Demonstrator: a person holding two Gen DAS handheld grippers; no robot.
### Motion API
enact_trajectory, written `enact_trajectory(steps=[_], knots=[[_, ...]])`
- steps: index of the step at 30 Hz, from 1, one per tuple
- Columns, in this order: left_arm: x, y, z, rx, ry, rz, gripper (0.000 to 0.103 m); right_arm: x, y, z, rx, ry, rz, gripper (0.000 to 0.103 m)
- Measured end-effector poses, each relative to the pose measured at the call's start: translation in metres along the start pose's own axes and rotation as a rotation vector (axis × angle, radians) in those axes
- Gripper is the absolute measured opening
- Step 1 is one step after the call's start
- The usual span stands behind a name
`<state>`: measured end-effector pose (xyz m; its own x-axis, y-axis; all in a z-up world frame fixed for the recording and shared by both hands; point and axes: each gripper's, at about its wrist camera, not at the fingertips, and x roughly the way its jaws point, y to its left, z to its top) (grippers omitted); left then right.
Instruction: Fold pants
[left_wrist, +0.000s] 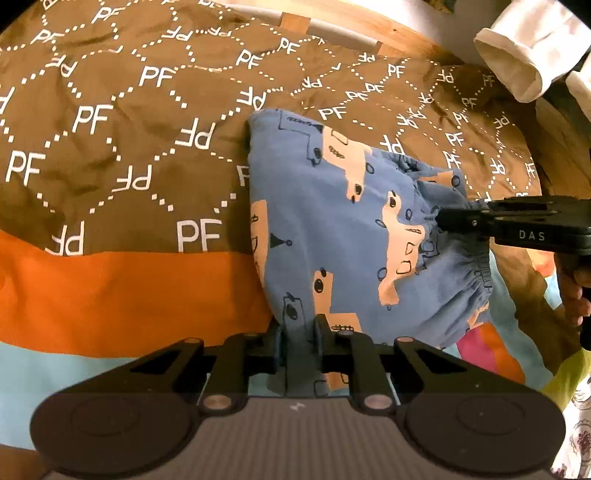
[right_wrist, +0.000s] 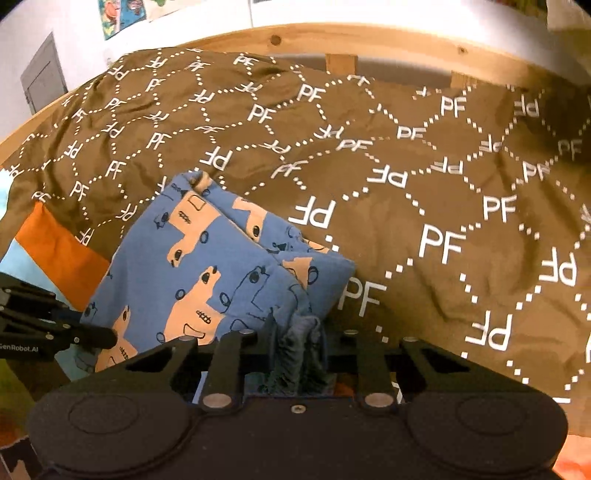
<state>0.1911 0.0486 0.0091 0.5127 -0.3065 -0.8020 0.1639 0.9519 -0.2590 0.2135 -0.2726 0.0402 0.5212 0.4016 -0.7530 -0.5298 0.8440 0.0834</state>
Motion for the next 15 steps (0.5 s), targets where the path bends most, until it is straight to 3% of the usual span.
enact_trajectory(steps=[15], knots=[[-0.015,-0.003,-0.004,0.011,-0.026,-0.017,0.016,-0.032,0.026,-0.003,-0.098,-0.068,-0.027,0.021]])
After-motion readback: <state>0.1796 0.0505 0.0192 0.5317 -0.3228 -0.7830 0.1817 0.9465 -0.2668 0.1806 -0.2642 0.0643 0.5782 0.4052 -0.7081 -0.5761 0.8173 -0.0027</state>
